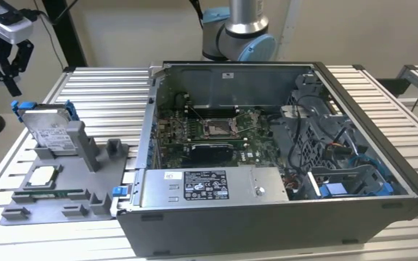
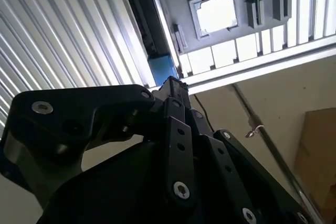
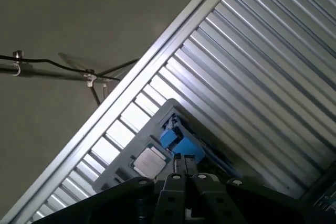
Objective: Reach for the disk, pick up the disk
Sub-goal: 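Pick up the disk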
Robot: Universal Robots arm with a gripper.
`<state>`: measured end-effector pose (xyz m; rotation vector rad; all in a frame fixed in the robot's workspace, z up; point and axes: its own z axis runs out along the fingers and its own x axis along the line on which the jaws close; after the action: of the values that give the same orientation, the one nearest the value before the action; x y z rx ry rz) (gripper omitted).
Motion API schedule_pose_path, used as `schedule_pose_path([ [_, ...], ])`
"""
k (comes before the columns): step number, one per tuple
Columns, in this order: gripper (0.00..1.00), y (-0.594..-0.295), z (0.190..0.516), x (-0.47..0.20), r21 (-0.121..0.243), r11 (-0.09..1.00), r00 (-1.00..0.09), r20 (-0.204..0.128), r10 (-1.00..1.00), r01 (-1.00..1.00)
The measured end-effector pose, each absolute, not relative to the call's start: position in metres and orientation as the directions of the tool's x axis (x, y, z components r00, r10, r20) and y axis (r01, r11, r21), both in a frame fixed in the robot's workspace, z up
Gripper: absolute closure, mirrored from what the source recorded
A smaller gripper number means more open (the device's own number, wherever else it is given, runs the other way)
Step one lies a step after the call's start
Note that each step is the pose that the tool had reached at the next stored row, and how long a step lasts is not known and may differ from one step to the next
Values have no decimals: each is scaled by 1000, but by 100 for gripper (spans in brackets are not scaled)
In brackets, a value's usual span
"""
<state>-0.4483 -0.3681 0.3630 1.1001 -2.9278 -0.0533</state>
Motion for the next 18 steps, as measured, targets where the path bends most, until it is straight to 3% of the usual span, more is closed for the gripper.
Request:
schedule_pose_path([
  [18, 100, -368, 363, -448, 37, 612, -613, 1, -790, -790],
])
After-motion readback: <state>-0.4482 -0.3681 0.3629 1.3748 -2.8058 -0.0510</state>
